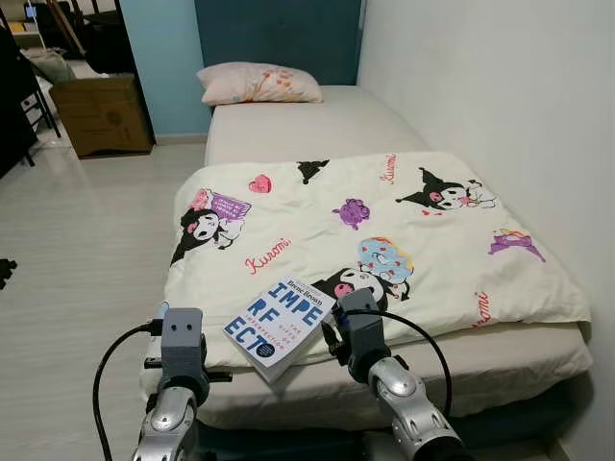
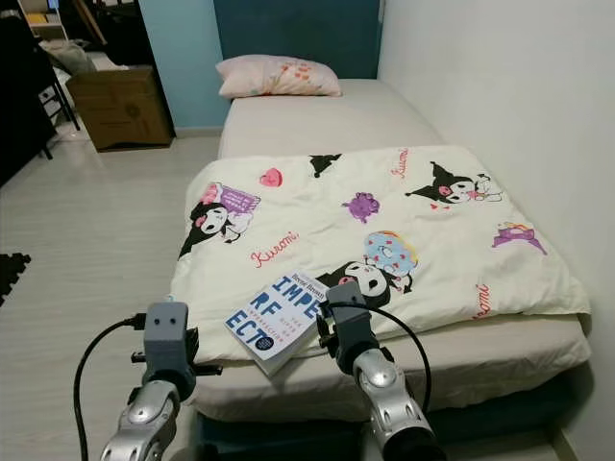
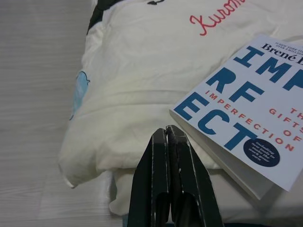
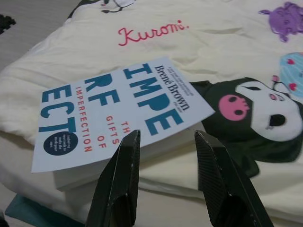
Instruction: Clean up the room
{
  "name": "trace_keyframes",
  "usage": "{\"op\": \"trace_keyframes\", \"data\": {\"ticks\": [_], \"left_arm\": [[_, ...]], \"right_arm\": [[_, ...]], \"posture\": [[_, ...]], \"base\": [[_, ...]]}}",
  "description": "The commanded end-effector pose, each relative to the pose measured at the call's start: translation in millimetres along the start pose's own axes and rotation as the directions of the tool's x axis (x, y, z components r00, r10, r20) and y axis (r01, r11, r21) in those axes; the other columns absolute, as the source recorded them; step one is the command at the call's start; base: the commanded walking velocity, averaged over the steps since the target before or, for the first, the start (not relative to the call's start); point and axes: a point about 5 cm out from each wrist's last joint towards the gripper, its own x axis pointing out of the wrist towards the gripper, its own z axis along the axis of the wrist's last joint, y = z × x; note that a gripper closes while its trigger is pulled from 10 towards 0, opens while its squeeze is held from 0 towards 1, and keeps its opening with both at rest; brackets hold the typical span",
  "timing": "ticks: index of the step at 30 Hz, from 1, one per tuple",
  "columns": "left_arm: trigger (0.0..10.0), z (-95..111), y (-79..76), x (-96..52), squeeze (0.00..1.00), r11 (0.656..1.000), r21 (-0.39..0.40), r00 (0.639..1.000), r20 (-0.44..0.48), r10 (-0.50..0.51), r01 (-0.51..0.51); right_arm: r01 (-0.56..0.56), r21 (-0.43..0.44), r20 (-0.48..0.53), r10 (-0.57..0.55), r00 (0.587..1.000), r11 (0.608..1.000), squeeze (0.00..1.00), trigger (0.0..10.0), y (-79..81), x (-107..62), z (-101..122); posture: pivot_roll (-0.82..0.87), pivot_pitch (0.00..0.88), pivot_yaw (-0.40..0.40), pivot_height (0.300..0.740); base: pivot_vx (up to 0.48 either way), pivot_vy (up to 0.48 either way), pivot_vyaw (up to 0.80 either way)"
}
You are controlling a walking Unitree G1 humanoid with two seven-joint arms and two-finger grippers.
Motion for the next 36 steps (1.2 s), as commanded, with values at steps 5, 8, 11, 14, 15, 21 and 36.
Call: {"op": "trace_keyframes", "data": {"ticks": [5,8,11,14,15,21,36], "left_arm": [[10.0,-5.8,3.9,0.9,0.00,1.000,-0.017,0.999,-0.039,-0.013,0.013],[10.0,0.0,10.9,8.0,0.00,1.000,0.002,0.999,-0.039,-0.018,0.018],[10.0,2.1,15.4,11.3,0.00,1.000,0.009,0.999,-0.040,-0.011,0.011],[10.0,1.8,16.2,12.5,0.00,1.000,0.001,0.999,-0.045,-0.010,0.010],[10.0,0.7,16.0,14.0,0.00,1.000,-0.023,0.999,-0.052,-0.016,0.015],[10.0,-7.1,14.9,19.7,0.00,0.993,-0.112,0.995,-0.093,-0.035,0.024],[10.0,7.3,17.1,39.6,1.00,0.893,-0.443,0.993,-0.034,-0.112,0.086]], "right_arm": [[-0.008,0.002,0.000,0.008,1.000,1.000,0.00,10.0,2.4,0.0,-0.5],[-0.020,0.022,0.008,0.019,1.000,1.000,0.00,10.0,3.3,-0.1,0.0],[-0.030,0.018,0.012,0.029,0.999,0.999,0.00,10.0,5.1,-1.2,0.1],[-0.026,0.006,0.013,0.026,1.000,1.000,0.00,10.0,4.7,-1.4,0.5],[-0.022,-0.001,0.012,0.022,1.000,1.000,0.00,10.0,4.5,-1.7,0.6],[-0.022,-0.010,0.012,0.022,1.000,1.000,0.00,10.0,5.0,-3.2,0.1],[-0.017,-0.021,0.030,0.017,0.999,1.000,0.00,10.0,4.9,-9.7,3.9]], "posture": [[-0.05,0.000,-0.050,0.551],[-0.05,0.000,-0.047,0.541],[-0.05,0.007,-0.045,0.526],[-0.06,0.015,-0.045,0.521],[-0.06,0.020,-0.045,0.521],[-0.06,0.049,-0.049,0.521],[-0.09,0.122,-0.027,0.502]], "base": [[0.000,0.000,0.00],[0.000,0.000,0.00],[0.000,0.000,0.00],[0.000,0.000,0.00],[0.000,0.000,0.00],[0.000,0.000,0.00],[0.000,0.000,0.00]]}}
